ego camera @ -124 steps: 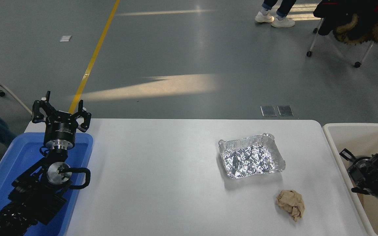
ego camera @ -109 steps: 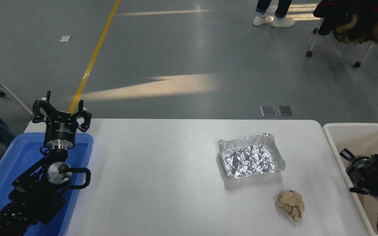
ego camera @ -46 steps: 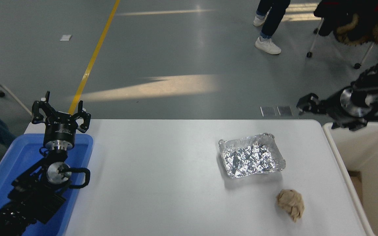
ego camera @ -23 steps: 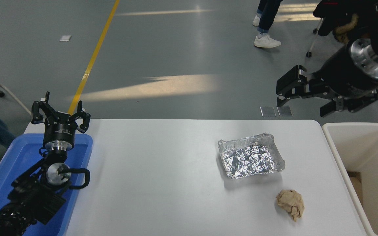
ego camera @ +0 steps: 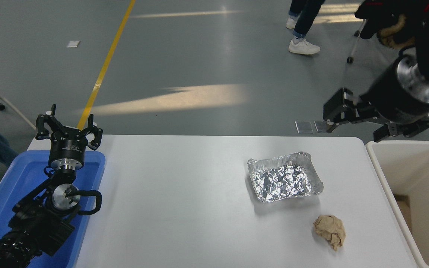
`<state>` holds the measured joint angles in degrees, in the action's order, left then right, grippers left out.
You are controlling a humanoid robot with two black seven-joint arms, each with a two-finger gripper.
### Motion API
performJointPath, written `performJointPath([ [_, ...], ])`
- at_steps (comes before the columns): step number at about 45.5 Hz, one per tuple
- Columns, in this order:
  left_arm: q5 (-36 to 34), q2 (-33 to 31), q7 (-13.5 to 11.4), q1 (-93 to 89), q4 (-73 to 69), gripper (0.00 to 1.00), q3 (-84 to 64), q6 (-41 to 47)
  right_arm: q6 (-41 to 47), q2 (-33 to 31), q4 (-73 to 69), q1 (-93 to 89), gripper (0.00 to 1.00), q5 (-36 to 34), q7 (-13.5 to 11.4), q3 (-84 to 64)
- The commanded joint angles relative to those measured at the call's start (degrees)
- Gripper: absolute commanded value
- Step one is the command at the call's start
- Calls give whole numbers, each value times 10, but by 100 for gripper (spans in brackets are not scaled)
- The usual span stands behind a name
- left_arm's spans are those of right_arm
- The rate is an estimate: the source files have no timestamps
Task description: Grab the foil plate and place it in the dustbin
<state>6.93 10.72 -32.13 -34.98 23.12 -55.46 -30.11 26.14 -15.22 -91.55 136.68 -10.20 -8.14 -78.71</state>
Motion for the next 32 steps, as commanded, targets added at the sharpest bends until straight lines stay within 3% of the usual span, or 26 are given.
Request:
performJointPath([
  [1,0,0,1,0,0,99,0,0,-153,10,83,-208,91,10,-1,18],
  [6,0,0,0,0,0,99,0,0,-176,13,122,-286,90,3,-1,46],
  [10,0,0,1,0,0,99,0,0,-176,15,142,-325,95,-1,-1,64],
  [16,0,0,0,0,0,99,0,0,-191,16,188,-398,96,-22,-2,92],
  [32,0,0,1,0,0,99,0,0,-256,38,347,-531,93,1,0,129],
])
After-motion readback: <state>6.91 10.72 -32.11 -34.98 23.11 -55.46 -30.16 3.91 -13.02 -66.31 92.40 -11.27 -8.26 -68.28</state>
